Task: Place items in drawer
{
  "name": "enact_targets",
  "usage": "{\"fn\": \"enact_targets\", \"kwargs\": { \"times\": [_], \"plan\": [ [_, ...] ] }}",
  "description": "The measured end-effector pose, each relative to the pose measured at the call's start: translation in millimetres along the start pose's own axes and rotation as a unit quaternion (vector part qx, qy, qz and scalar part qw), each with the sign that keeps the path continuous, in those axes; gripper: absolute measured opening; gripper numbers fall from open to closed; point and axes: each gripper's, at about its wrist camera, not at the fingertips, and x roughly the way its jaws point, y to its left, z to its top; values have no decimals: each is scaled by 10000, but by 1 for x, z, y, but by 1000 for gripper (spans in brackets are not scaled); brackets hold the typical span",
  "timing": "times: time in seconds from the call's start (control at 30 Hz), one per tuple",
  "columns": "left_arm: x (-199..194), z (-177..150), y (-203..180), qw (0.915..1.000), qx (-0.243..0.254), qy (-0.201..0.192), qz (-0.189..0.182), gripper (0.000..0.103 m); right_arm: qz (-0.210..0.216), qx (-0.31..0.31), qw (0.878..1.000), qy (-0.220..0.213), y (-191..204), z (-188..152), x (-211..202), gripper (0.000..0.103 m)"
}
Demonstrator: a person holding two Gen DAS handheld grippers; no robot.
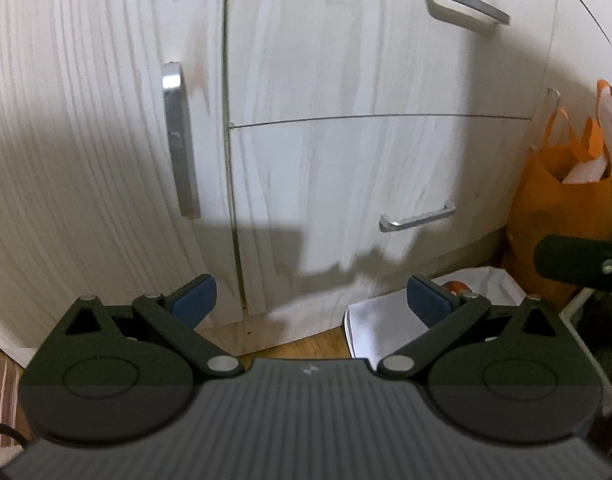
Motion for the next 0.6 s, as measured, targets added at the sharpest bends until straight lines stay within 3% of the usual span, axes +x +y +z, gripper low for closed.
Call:
{"fn": "enact_targets", "kwargs": {
  "times": [0.1, 0.23, 0.37, 0.47, 0.6],
  "plan": [
    [-2, -2, -6, 9999, 101, 66, -49, 103, -393, -41, 9986, 360, 7, -13, -1, 82],
    [-4, -1, -12, 9996, 217, 157, -69, 103, -542, 200, 9961, 662, -3, -19, 10, 82],
    [-5, 0, -21, 9983, 454, 342, 137, 103, -633, 154, 9961, 593, -10, -6, 20, 82],
    [-8, 0, -26, 9971, 647, 253, 311, 103, -603, 190, 9964, 557, -10, -6, 15, 82],
    [-11, 1, -27, 9977, 607, 159, 252, 103, -566, 252, 9967, 524, -13, -6, 10, 82]
  ]
}}
